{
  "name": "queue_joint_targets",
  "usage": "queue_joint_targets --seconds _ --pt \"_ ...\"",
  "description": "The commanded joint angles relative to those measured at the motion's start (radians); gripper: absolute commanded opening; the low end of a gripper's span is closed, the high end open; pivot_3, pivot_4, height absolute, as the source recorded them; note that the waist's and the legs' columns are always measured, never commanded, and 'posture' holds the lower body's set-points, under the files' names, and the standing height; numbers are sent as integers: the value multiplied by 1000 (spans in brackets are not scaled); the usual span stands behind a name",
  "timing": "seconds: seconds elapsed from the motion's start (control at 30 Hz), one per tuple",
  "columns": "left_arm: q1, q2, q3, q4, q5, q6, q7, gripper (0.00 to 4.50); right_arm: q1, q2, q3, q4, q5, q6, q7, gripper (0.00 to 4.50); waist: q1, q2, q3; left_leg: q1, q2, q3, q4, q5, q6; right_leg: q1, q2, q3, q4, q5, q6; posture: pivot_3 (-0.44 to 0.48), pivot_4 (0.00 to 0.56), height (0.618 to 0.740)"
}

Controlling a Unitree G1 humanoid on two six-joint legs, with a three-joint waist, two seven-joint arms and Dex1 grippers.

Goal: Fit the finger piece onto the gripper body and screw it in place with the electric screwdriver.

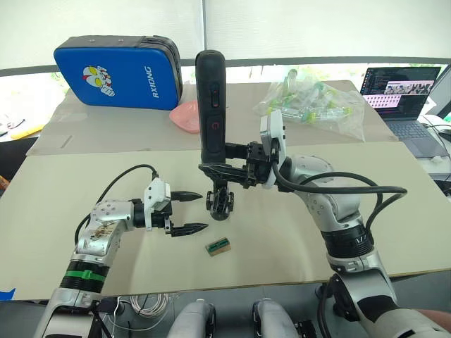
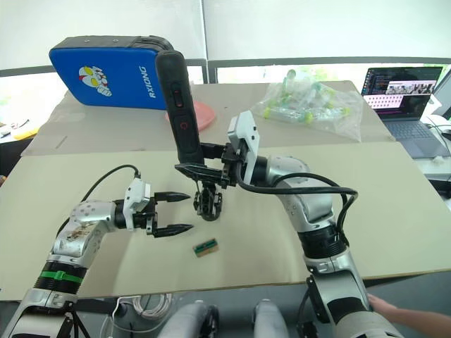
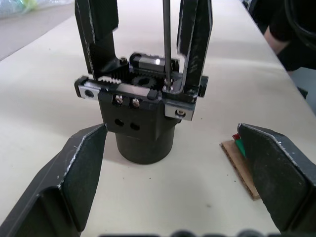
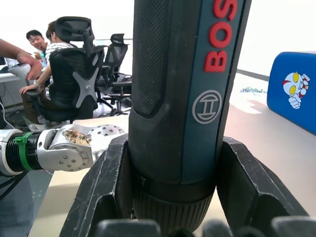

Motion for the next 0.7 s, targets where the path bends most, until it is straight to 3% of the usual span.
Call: queue_joint_targets --seconds 0.03,0.7 --pt "-23 -10 -20 15 40 -8 35 4500 -2 2 -13 -52 1 -33 0 1958 1 0 0 0 0 0 0 0 0 0 0 0 0 0 0 0 150 740" --pt "-150 -160 -91 273 168 -113 118 4500 8 -5 -10 -69 -6 -36 0 1958 1 0 0 0 -1 0 1 0 0 0 0 -1 1 0 0 0 150 740"
